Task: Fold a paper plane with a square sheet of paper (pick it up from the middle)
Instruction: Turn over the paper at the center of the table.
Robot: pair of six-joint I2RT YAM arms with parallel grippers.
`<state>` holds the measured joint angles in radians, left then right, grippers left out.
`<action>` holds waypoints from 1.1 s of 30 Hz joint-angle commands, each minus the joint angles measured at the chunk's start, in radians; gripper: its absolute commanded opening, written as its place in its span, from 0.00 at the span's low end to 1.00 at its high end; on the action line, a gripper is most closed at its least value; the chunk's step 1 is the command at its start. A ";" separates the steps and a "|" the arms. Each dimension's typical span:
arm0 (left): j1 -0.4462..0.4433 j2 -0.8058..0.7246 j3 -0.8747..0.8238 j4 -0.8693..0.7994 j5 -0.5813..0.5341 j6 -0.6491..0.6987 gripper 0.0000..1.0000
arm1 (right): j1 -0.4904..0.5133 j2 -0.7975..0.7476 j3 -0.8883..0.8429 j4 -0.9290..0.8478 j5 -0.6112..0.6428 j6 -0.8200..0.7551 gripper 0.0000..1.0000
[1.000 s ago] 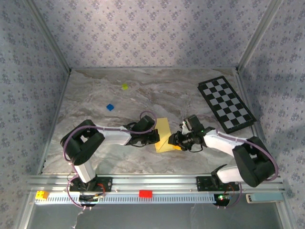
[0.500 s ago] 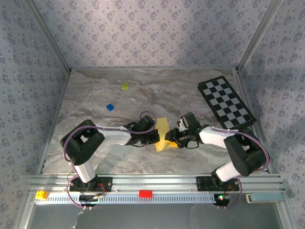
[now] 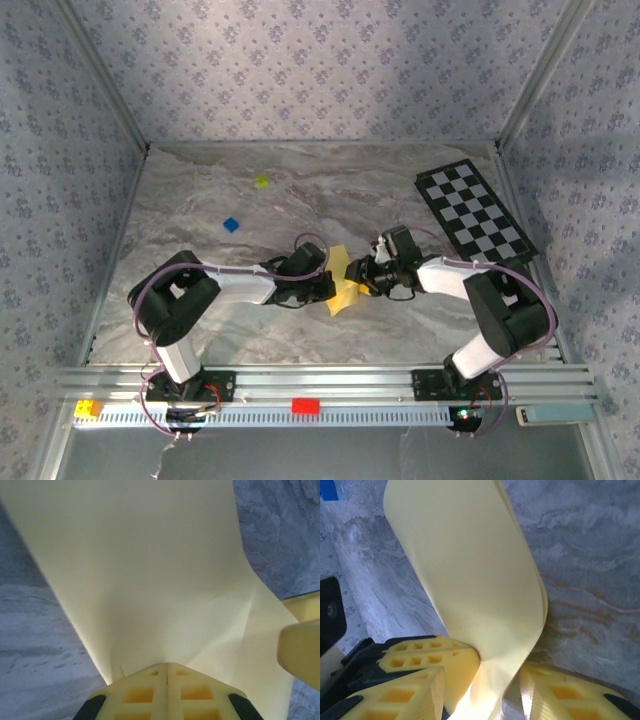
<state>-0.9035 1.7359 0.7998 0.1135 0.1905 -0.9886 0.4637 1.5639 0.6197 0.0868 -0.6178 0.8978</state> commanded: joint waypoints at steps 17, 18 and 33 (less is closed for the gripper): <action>-0.010 0.002 -0.023 -0.029 -0.027 -0.019 0.00 | -0.046 0.079 -0.029 0.148 -0.079 0.025 0.36; -0.009 0.002 -0.022 -0.031 -0.027 -0.019 0.00 | -0.047 0.078 -0.033 0.154 -0.076 0.025 0.36; -0.010 0.002 -0.019 -0.027 -0.023 -0.020 0.00 | -0.082 0.120 -0.018 0.155 -0.155 -0.041 0.25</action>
<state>-0.9051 1.7355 0.7971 0.1207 0.1864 -1.0073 0.3840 1.6592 0.5976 0.2245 -0.7341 0.8822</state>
